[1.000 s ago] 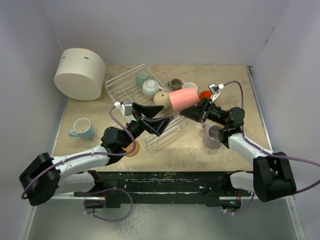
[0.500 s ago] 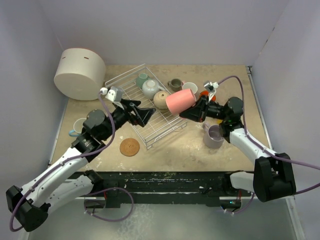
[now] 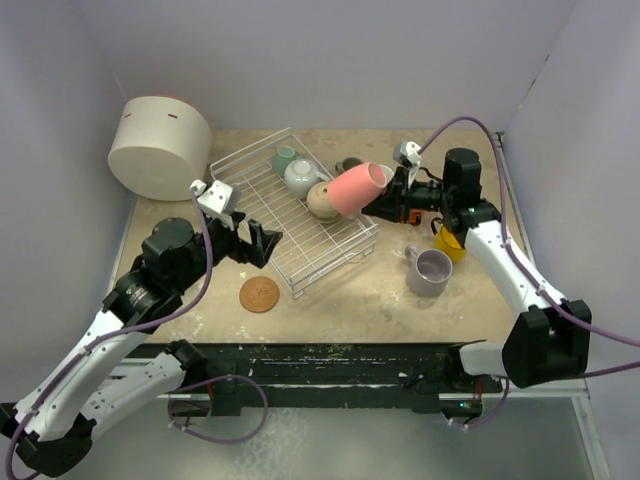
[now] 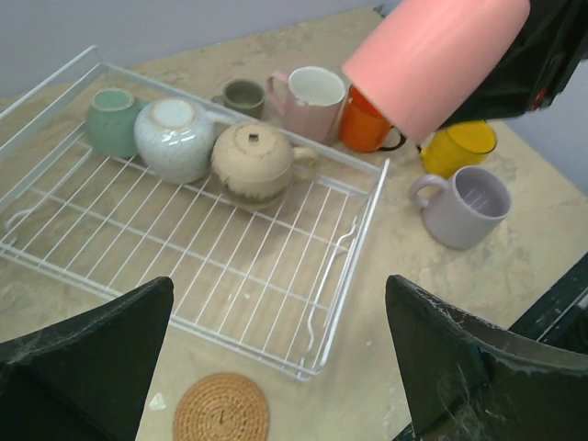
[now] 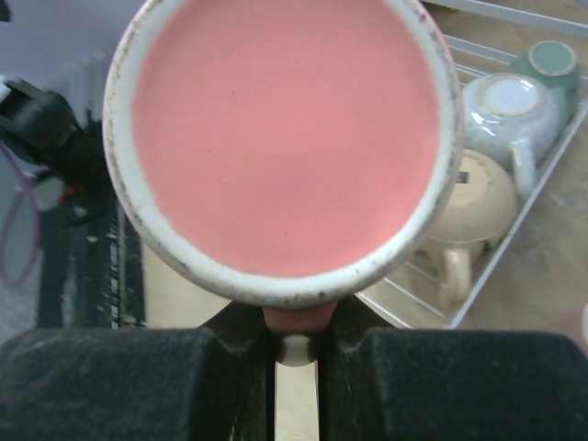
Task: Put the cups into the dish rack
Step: Turn the cup upside down in the dish rack.
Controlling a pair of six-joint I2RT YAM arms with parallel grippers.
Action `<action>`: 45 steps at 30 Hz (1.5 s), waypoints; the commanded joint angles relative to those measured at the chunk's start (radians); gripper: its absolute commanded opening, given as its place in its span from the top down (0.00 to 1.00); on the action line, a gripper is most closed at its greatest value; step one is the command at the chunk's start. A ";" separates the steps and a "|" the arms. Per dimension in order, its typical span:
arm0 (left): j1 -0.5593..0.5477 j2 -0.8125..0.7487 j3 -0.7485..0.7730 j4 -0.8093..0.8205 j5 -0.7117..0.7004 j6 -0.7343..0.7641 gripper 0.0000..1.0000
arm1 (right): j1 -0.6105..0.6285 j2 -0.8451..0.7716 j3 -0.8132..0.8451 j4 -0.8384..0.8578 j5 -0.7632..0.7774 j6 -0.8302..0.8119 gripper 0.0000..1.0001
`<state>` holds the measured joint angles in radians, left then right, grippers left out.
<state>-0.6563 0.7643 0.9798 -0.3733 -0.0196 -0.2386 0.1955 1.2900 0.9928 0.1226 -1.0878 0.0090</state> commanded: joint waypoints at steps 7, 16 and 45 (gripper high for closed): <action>0.020 -0.142 -0.123 -0.065 -0.143 0.087 0.01 | 0.055 0.227 0.440 -0.712 0.124 -0.770 1.00; 0.029 -0.134 -0.120 -0.146 -0.256 0.092 0.01 | 0.184 0.404 0.619 -0.932 0.289 -1.098 1.00; 0.029 -0.140 -0.121 -0.150 -0.267 0.104 0.01 | 0.261 0.620 0.694 -1.006 0.500 -1.153 1.00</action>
<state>-0.6342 0.6247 0.8478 -0.5423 -0.2752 -0.1593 0.4374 1.9392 1.6676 -0.9161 -0.5926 -1.1770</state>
